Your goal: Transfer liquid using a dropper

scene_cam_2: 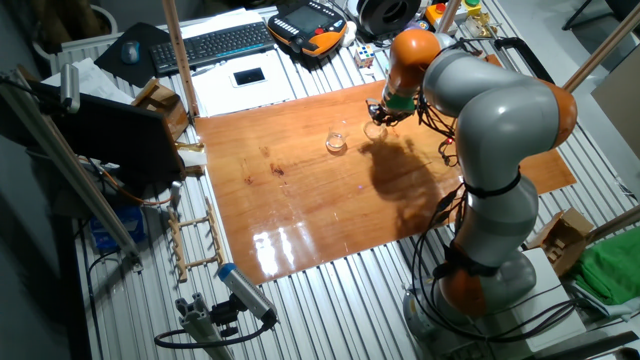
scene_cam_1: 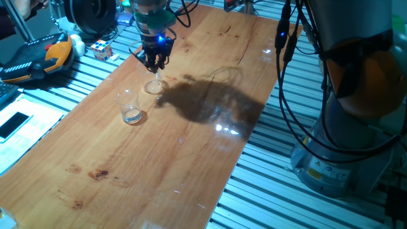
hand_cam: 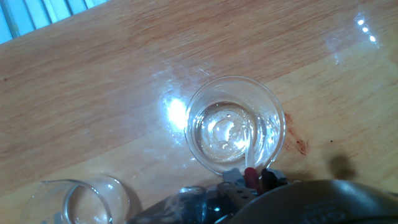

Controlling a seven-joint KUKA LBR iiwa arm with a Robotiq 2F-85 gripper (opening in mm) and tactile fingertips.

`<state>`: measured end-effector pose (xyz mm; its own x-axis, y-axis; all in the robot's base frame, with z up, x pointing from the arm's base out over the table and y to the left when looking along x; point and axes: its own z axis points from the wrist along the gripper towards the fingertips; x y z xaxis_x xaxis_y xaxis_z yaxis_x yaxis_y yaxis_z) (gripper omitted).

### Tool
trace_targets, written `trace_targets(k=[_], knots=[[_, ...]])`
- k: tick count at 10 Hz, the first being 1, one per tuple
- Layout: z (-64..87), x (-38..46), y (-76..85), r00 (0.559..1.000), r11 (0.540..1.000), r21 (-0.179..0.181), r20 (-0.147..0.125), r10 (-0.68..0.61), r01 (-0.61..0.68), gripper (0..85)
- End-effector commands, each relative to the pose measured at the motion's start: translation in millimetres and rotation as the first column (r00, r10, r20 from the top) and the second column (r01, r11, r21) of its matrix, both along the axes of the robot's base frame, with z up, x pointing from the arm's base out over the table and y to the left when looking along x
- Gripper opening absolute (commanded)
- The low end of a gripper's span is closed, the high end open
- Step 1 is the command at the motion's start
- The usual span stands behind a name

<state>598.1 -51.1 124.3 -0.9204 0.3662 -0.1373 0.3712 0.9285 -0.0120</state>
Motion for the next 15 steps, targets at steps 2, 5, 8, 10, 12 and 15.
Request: trace_targets(k=[2, 5, 8, 10, 12, 15], knots=[[0.1, 0.0, -0.1, 1.0, 1.0, 0.001, 0.0, 0.002, -0.002, 23.3], [1.5, -0.3, -0.7, 1.0, 1.0, 0.002, -0.002, 0.008, -0.008, 15.7], [7.5, -0.2, -0.5, 1.0, 1.0, -0.003, -0.002, 0.009, -0.009, 15.0], [11.1, -0.3, 0.3, 1.0, 1.0, -0.006, -0.005, 0.009, -0.009, 15.7], [14.3, -0.8, 1.1, 1.0, 1.0, -0.007, -0.005, 0.009, -0.009, 15.7], [20.1, -2.0, 2.4, 1.0, 1.0, -0.008, -0.005, 0.011, -0.011, 15.7]])
